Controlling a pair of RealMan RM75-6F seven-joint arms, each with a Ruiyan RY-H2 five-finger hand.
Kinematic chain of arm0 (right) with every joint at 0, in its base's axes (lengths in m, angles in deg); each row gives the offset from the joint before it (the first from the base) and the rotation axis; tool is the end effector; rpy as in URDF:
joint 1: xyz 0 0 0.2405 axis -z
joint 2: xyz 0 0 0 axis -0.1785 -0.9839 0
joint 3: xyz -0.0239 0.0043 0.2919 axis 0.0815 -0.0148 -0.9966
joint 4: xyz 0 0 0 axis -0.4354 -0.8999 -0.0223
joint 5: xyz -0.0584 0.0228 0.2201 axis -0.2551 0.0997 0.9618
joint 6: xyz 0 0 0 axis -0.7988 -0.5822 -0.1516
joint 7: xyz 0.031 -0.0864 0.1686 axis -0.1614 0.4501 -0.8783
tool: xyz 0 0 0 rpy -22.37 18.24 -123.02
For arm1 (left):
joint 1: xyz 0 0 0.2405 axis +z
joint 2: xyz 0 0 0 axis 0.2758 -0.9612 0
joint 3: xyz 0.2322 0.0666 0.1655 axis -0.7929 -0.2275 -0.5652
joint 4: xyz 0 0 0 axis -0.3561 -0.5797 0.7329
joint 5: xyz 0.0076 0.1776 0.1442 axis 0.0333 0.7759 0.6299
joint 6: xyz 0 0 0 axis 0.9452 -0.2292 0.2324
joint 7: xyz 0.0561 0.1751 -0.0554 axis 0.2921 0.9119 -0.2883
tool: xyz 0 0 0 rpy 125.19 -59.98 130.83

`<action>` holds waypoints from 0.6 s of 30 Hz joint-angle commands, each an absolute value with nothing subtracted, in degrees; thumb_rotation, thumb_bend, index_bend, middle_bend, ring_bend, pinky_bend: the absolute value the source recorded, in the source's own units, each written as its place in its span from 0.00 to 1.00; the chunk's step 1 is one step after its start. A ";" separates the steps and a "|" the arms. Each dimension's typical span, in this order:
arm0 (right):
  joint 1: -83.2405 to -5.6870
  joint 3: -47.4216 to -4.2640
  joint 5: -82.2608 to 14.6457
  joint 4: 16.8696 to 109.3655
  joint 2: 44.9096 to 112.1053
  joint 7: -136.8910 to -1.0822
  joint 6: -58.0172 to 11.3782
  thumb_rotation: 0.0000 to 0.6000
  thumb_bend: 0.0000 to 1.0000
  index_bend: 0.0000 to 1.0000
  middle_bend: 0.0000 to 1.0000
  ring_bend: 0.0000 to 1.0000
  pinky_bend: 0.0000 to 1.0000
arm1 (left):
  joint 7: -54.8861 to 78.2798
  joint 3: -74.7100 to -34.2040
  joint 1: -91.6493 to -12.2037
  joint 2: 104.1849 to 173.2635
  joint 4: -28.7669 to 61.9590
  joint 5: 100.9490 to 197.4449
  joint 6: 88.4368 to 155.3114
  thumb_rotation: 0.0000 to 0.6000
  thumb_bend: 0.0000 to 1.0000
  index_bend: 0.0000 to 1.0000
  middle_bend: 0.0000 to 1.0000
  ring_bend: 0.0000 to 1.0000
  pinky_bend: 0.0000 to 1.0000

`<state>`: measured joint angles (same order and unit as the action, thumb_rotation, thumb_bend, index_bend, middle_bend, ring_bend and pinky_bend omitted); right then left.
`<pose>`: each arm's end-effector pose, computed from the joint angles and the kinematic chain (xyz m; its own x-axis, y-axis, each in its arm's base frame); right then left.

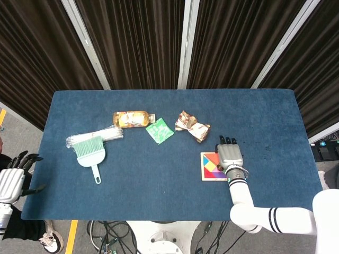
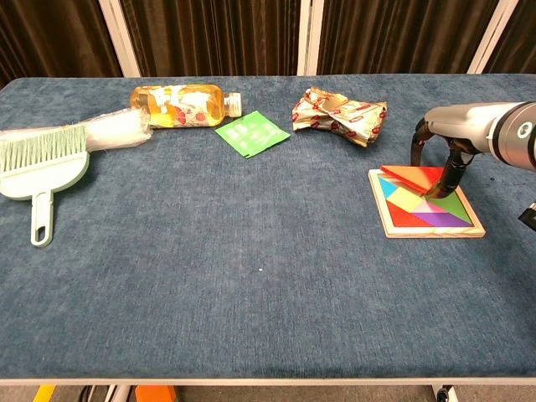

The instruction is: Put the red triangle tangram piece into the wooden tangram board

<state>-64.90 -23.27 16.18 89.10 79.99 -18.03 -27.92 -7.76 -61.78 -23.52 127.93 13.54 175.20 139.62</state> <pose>-0.1862 -0.4049 -0.0378 0.5165 -0.4984 0.6963 -0.8092 -0.0182 0.5872 -0.4143 0.2498 0.1369 0.3276 0.0570 0.9431 0.9448 -0.0306 -0.3263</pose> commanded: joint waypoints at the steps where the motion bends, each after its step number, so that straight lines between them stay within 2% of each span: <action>1: -65.00 -23.64 16.47 89.02 80.08 -17.78 -27.61 1.00 0.21 0.58 0.00 0.00 0.00 | -7.90 -61.74 -23.44 127.96 13.38 175.10 139.72 1.00 0.03 0.24 0.17 0.07 0.17; 11: -65.11 -23.94 16.72 88.72 80.36 -16.71 -27.32 1.00 0.20 0.47 0.00 0.00 0.00 | -8.17 -61.65 -23.18 127.79 13.22 174.85 139.89 1.00 0.03 0.24 0.17 0.07 0.17; 18: -65.26 -24.13 17.00 88.87 80.41 -16.18 -27.14 1.00 0.20 0.46 0.00 0.00 0.00 | -8.21 -61.65 -23.14 127.76 13.17 174.88 139.91 1.00 0.03 0.24 0.17 0.07 0.17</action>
<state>-65.26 -24.13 17.01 88.86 80.39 -16.20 -27.13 -8.22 -61.64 -23.14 127.76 13.17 174.87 139.92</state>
